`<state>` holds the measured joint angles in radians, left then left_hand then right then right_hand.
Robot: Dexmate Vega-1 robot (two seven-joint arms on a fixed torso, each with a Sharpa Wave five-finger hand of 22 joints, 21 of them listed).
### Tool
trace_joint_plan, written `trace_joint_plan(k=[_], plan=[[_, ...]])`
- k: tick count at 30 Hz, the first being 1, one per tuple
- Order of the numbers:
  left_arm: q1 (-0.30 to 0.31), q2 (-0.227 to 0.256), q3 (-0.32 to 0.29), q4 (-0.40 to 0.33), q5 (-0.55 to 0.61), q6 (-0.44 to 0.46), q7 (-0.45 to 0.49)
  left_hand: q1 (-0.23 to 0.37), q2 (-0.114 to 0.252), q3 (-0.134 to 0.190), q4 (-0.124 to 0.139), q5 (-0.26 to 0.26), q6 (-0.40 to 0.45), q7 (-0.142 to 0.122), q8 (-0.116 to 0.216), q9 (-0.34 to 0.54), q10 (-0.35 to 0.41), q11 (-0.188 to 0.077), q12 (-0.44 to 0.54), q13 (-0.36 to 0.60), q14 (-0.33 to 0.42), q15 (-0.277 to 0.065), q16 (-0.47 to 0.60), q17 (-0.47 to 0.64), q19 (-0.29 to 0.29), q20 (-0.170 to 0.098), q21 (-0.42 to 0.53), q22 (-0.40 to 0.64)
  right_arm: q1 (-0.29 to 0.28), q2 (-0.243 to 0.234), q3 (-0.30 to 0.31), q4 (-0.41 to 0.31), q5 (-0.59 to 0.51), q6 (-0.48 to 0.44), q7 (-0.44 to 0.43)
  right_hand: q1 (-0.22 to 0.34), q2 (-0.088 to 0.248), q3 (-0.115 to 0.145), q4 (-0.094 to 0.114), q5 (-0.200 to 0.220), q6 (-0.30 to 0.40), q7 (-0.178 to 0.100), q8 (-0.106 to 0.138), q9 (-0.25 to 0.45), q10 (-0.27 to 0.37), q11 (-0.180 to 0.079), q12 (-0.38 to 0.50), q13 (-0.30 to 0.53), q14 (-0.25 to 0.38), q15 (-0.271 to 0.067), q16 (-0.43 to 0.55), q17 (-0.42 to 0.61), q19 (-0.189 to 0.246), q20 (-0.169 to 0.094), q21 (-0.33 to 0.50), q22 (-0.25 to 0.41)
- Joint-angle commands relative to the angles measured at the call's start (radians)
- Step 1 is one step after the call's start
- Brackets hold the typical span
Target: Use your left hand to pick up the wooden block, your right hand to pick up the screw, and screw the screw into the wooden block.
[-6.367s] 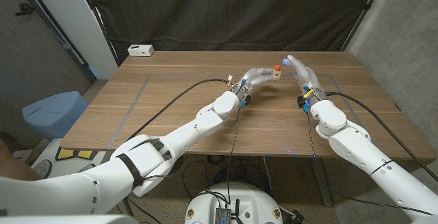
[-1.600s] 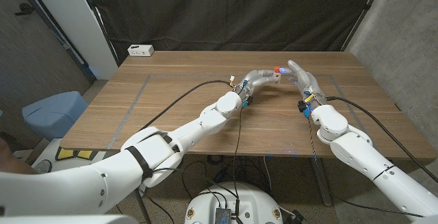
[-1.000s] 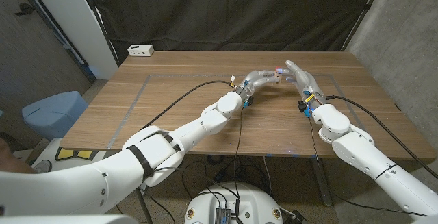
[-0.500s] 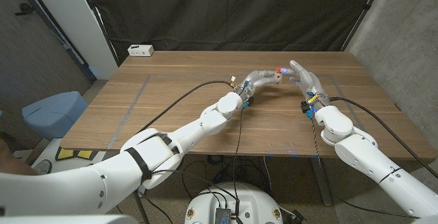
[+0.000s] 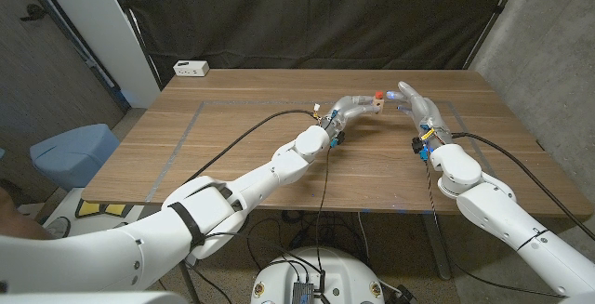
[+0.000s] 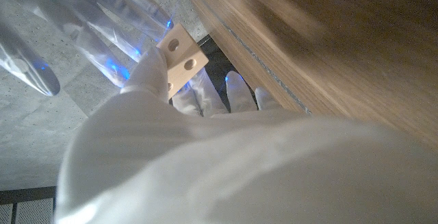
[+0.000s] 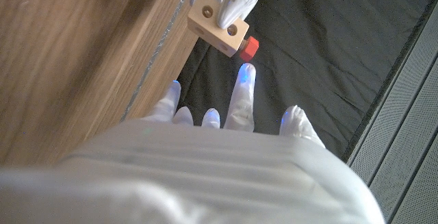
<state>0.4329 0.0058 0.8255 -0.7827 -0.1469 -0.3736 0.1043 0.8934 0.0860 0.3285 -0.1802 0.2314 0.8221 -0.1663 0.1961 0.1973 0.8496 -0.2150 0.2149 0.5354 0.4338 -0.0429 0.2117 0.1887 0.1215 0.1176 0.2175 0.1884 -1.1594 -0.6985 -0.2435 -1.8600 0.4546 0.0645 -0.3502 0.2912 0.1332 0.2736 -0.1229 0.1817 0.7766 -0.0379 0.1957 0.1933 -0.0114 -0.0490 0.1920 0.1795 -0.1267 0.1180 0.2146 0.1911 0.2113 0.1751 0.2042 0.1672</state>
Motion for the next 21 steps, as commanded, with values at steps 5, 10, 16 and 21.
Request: trace_joint_plan(k=[5, 10, 16, 21], plan=[[-0.003, -0.002, 0.001, 0.004, 0.003, -0.005, 0.0, 0.004, 0.007, 0.032, 0.024, 0.006, 0.03, 0.004, 0.005, 0.004, 0.011, 0.0, 0.008, 0.005, 0.009, -0.052, 0.002, 0.001, 0.003, -0.004, 0.004, 0.004, 0.021, -0.001, -0.004, 0.016, 0.006, -0.014, 0.017, -0.01, -0.005, 0.005, 0.003, -0.001, -0.057, -0.006, -0.017, 0.001, -0.049, -0.011, -0.013, 0.001, -0.019, 0.014, -0.01, 0.002, -0.026, -0.001, -0.016, 0.002], [-0.004, -0.004, 0.001, 0.008, 0.002, -0.007, -0.002, 0.002, 0.006, 0.031, 0.025, 0.006, 0.032, 0.003, 0.006, 0.004, 0.012, 0.0, 0.008, 0.005, 0.009, -0.053, 0.003, 0.002, 0.003, -0.004, 0.004, 0.004, 0.03, -0.004, -0.007, 0.021, 0.009, -0.018, 0.027, -0.019, -0.007, 0.004, 0.006, -0.002, -0.097, -0.011, -0.021, 0.001, -0.079, 0.006, -0.016, 0.001, -0.047, 0.024, -0.02, 0.004, -0.051, 0.006, -0.023, 0.002], [-0.008, -0.006, 0.002, 0.015, 0.004, -0.012, -0.003, 0.003, 0.006, 0.031, 0.024, 0.006, 0.031, 0.004, 0.005, 0.004, 0.011, 0.0, 0.008, 0.005, 0.009, -0.053, 0.003, 0.002, 0.001, -0.004, 0.003, 0.004, 0.042, -0.01, -0.011, 0.027, 0.015, -0.024, 0.041, -0.032, -0.01, 0.001, 0.01, -0.003, -0.138, -0.005, -0.025, 0.001, -0.114, 0.028, -0.019, 0.001, -0.067, 0.029, -0.023, 0.006, -0.07, 0.015, -0.026, 0.002], [-0.011, -0.007, 0.002, 0.017, 0.005, -0.014, -0.004, 0.004, 0.006, 0.032, 0.024, 0.006, 0.031, 0.003, 0.005, 0.004, 0.012, 0.0, 0.008, 0.005, 0.008, -0.051, 0.002, 0.001, 0.001, -0.003, 0.003, 0.004, 0.05, -0.012, -0.015, 0.036, 0.021, -0.022, 0.056, -0.042, -0.012, -0.002, 0.014, -0.004, -0.165, -0.004, -0.026, 0.001, -0.138, 0.036, -0.02, 0.001, -0.082, 0.037, -0.025, 0.007, -0.084, 0.02, -0.027, 0.002]])
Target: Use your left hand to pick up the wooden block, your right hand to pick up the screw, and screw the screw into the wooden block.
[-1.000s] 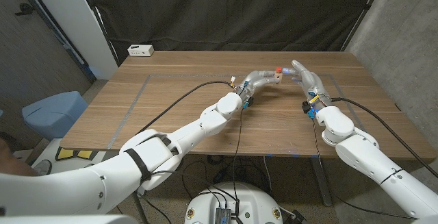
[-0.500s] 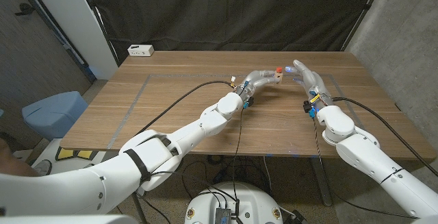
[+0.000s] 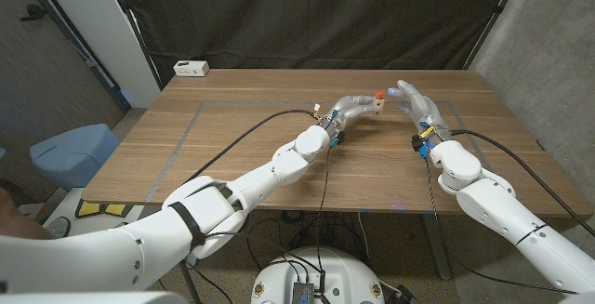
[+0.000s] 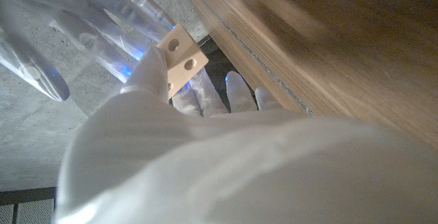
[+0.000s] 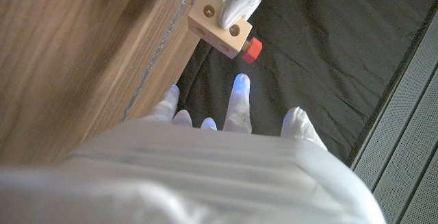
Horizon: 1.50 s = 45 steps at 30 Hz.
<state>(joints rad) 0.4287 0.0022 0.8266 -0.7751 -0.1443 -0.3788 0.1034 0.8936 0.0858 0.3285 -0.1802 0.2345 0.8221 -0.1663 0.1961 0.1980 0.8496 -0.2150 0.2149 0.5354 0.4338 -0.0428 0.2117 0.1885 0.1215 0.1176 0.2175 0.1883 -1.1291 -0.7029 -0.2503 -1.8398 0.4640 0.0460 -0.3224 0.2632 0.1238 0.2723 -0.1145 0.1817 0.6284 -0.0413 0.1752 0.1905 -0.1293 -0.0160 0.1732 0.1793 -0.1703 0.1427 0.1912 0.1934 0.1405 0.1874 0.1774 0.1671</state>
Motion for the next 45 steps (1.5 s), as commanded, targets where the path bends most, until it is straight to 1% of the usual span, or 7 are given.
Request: trace_joint_plan(k=[1, 5, 18, 25, 36, 40, 45], plan=[[-0.007, -0.003, 0.002, 0.008, 0.003, -0.008, -0.003, 0.003, 0.006, 0.032, 0.024, 0.003, 0.032, 0.003, 0.005, 0.003, 0.012, 0.0, 0.008, 0.005, 0.008, -0.052, 0.003, 0.002, 0.001, -0.004, 0.003, 0.004, 0.022, -0.008, -0.009, 0.017, 0.013, -0.004, 0.031, -0.015, -0.003, -0.001, 0.006, -0.004, -0.018, 0.001, -0.005, 0.003, -0.021, 0.004, -0.001, 0.002, -0.041, 0.013, -0.003, 0.005, -0.015, 0.007, 0.0, 0.002], [-0.007, -0.002, 0.002, 0.008, 0.004, -0.007, -0.003, 0.003, 0.006, 0.031, 0.024, 0.003, 0.031, 0.003, 0.005, 0.003, 0.012, 0.0, 0.008, 0.005, 0.008, -0.053, 0.002, 0.002, 0.0, -0.004, 0.003, 0.004, 0.027, -0.009, -0.013, 0.022, 0.015, -0.001, 0.038, -0.02, -0.005, -0.002, 0.008, -0.005, -0.031, 0.003, -0.004, 0.003, -0.032, 0.004, -0.001, 0.002, -0.048, 0.014, -0.003, 0.005, -0.022, 0.011, -0.001, 0.002], [0.003, 0.006, 0.002, -0.016, 0.006, 0.006, 0.003, 0.004, 0.007, 0.031, 0.024, 0.003, 0.031, 0.003, 0.005, 0.003, 0.011, 0.0, 0.008, 0.005, 0.008, -0.051, 0.003, 0.002, 0.0, -0.005, 0.003, 0.004, 0.035, -0.009, -0.021, 0.033, 0.019, 0.011, 0.051, -0.028, -0.005, -0.004, 0.011, -0.005, -0.028, 0.004, 0.004, 0.003, -0.039, 0.005, 0.003, 0.001, -0.054, 0.016, -0.001, 0.006, -0.033, 0.018, -0.001, 0.002], [0.005, 0.007, 0.002, -0.021, 0.006, 0.012, 0.003, 0.004, 0.008, 0.032, 0.024, 0.003, 0.031, 0.003, 0.005, 0.003, 0.011, 0.0, 0.008, 0.005, 0.007, -0.051, 0.003, 0.002, 0.0, -0.003, 0.003, 0.004, 0.036, -0.007, -0.022, 0.038, 0.021, 0.019, 0.054, -0.029, -0.004, -0.003, 0.011, -0.004, -0.013, 0.005, 0.013, 0.003, -0.032, 0.004, 0.008, 0.001, -0.053, 0.016, 0.0, 0.005, -0.034, 0.02, 0.002, 0.002], [0.001, 0.002, 0.002, -0.01, 0.005, 0.011, 0.003, 0.003, 0.007, 0.032, 0.025, 0.003, 0.031, 0.003, 0.005, 0.003, 0.011, 0.0, 0.008, 0.005, 0.009, -0.052, 0.003, 0.002, 0.0, -0.004, 0.003, 0.004, 0.042, -0.009, -0.026, 0.044, 0.022, 0.024, 0.063, -0.029, -0.001, 0.001, 0.009, -0.003, 0.024, 0.005, 0.028, 0.004, -0.016, -0.009, 0.016, 0.001, -0.044, 0.012, 0.006, 0.003, -0.031, 0.02, 0.006, 0.002], [-0.002, -0.001, 0.002, -0.002, 0.003, 0.008, 0.002, 0.003, 0.007, 0.033, 0.025, 0.003, 0.031, 0.004, 0.005, 0.004, 0.011, 0.0, 0.008, 0.005, 0.008, -0.052, 0.002, 0.002, 0.0, -0.004, 0.003, 0.004, 0.043, -0.008, -0.026, 0.043, 0.024, 0.02, 0.061, -0.029, -0.001, 0.002, 0.008, -0.003, 0.037, 0.005, 0.031, 0.004, -0.011, -0.018, 0.018, 0.001, -0.039, 0.009, 0.008, 0.002, -0.029, 0.02, 0.008, 0.002], [-0.006, -0.004, 0.002, 0.006, 0.003, 0.005, 0.002, 0.002, 0.009, 0.033, 0.026, 0.003, 0.029, 0.005, 0.004, 0.004, 0.011, 0.0, 0.008, 0.005, 0.008, -0.051, 0.002, 0.002, 0.0, -0.002, 0.003, 0.004, 0.044, -0.007, -0.027, 0.044, 0.027, 0.019, 0.061, -0.029, -0.001, 0.003, 0.007, -0.003, 0.048, 0.009, 0.035, 0.004, -0.004, -0.017, 0.02, 0.001, -0.036, 0.01, 0.009, 0.002, -0.027, 0.02, 0.009, 0.002]])
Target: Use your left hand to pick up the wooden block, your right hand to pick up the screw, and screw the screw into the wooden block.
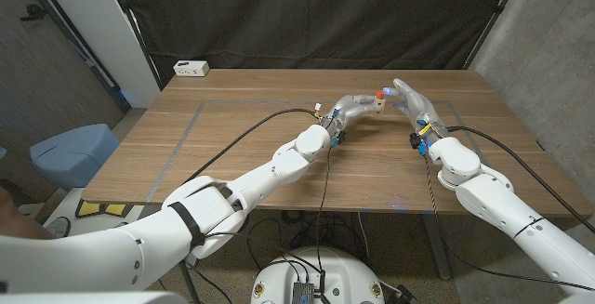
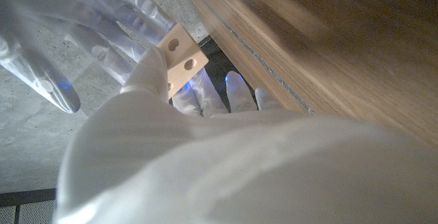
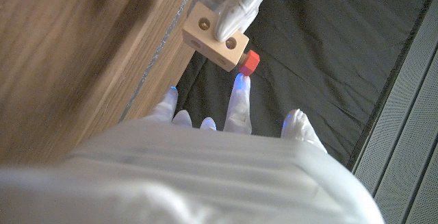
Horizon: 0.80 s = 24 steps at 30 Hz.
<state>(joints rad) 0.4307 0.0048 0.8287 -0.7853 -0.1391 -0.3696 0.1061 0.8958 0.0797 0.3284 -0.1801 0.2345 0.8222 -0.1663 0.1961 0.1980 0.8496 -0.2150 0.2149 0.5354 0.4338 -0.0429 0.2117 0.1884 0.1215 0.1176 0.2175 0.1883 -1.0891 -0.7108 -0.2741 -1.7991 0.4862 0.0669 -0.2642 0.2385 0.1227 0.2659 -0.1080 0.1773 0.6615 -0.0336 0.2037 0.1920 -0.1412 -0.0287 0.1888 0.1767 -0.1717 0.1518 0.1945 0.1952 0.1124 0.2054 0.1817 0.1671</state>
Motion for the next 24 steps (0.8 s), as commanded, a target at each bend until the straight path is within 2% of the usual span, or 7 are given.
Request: trace_joint_plan(k=[1, 24], plan=[[-0.009, -0.007, -0.001, 0.019, -0.003, -0.004, -0.001, 0.0, 0.014, 0.033, 0.026, 0.003, 0.03, 0.005, 0.005, 0.004, 0.01, 0.0, 0.008, 0.005, 0.008, -0.051, 0.002, 0.002, 0.0, -0.002, 0.002, 0.004, 0.005, 0.0, -0.004, 0.003, 0.004, -0.005, 0.002, -0.005, 0.0, 0.01, 0.001, 0.001, 0.022, 0.001, 0.008, 0.002, 0.013, -0.001, 0.007, 0.003, -0.034, 0.001, 0.006, 0.0, 0.003, 0.001, 0.005, 0.002], [-0.012, -0.009, -0.003, 0.031, -0.009, -0.009, -0.006, 0.0, 0.013, 0.034, 0.025, 0.003, 0.031, 0.004, 0.006, 0.004, 0.011, 0.0, 0.008, 0.005, 0.009, -0.052, 0.002, 0.002, 0.001, -0.004, 0.003, 0.004, 0.004, -0.002, -0.006, -0.004, 0.003, -0.018, -0.01, -0.004, 0.002, 0.017, -0.003, 0.001, 0.091, 0.009, 0.025, 0.003, 0.057, -0.011, 0.015, 0.003, -0.009, -0.005, 0.013, -0.002, 0.02, 0.002, 0.01, 0.002]])
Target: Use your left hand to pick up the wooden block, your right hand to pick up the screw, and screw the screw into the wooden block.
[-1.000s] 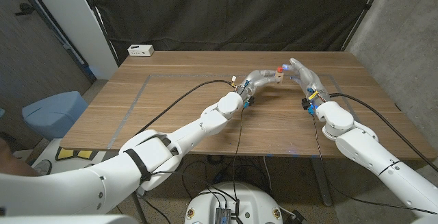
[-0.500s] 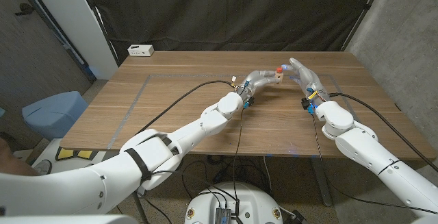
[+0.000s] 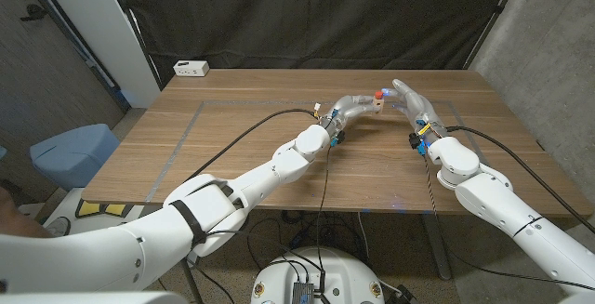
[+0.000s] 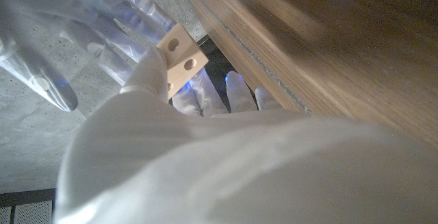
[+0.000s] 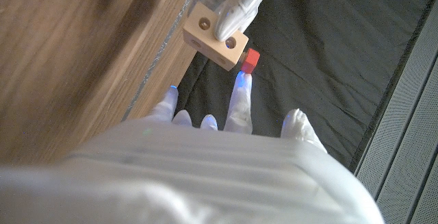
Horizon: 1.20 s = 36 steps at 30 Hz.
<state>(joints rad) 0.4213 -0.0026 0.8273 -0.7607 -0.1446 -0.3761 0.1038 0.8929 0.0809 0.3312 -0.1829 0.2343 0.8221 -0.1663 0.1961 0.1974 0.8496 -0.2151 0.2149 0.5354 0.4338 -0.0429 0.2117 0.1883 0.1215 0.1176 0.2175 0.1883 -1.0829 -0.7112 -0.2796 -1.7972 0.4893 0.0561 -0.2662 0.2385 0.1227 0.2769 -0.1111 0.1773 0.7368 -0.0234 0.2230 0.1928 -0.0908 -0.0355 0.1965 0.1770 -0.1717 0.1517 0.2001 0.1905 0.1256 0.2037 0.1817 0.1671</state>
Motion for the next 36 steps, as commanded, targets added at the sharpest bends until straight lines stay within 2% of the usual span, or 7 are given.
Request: trace_joint_plan(k=[1, 24, 36], plan=[[-0.003, -0.002, -0.002, 0.009, -0.004, -0.005, -0.005, 0.002, 0.012, 0.031, 0.028, 0.003, 0.031, 0.004, 0.006, 0.004, 0.011, 0.0, 0.008, 0.005, 0.009, -0.052, 0.002, 0.002, 0.001, -0.004, 0.003, 0.004, -0.003, -0.002, 0.001, -0.008, -0.001, -0.008, -0.01, -0.004, 0.002, 0.006, -0.001, 0.001, 0.018, -0.002, 0.006, 0.003, 0.008, -0.005, 0.007, 0.003, -0.008, -0.006, 0.008, 0.002, 0.007, 0.004, 0.01, 0.002], [-0.018, -0.016, 0.0, 0.045, -0.008, -0.02, -0.014, 0.003, 0.011, 0.03, 0.027, 0.003, 0.031, 0.004, 0.006, 0.004, 0.012, 0.0, 0.008, 0.006, 0.009, -0.052, 0.003, 0.002, 0.002, -0.006, 0.003, 0.003, -0.019, -0.018, 0.009, -0.029, 0.002, -0.012, -0.005, -0.003, 0.004, 0.013, -0.004, 0.001, 0.069, 0.008, 0.014, 0.003, 0.043, -0.016, 0.01, 0.002, 0.006, -0.014, 0.01, 0.001, 0.015, 0.002, 0.01, 0.002], [-0.007, -0.007, 0.0, 0.018, -0.007, -0.004, -0.011, 0.004, 0.013, 0.031, 0.027, 0.003, 0.03, 0.006, 0.005, 0.004, 0.01, 0.0, 0.007, 0.005, 0.008, -0.052, 0.003, 0.002, 0.002, -0.006, 0.003, 0.003, -0.03, -0.041, 0.013, -0.044, 0.004, -0.017, 0.016, -0.004, 0.004, 0.014, -0.004, 0.0, 0.078, 0.009, 0.014, 0.003, 0.049, -0.021, 0.009, 0.002, 0.006, -0.015, 0.008, 0.001, 0.014, 0.003, 0.008, 0.002]])
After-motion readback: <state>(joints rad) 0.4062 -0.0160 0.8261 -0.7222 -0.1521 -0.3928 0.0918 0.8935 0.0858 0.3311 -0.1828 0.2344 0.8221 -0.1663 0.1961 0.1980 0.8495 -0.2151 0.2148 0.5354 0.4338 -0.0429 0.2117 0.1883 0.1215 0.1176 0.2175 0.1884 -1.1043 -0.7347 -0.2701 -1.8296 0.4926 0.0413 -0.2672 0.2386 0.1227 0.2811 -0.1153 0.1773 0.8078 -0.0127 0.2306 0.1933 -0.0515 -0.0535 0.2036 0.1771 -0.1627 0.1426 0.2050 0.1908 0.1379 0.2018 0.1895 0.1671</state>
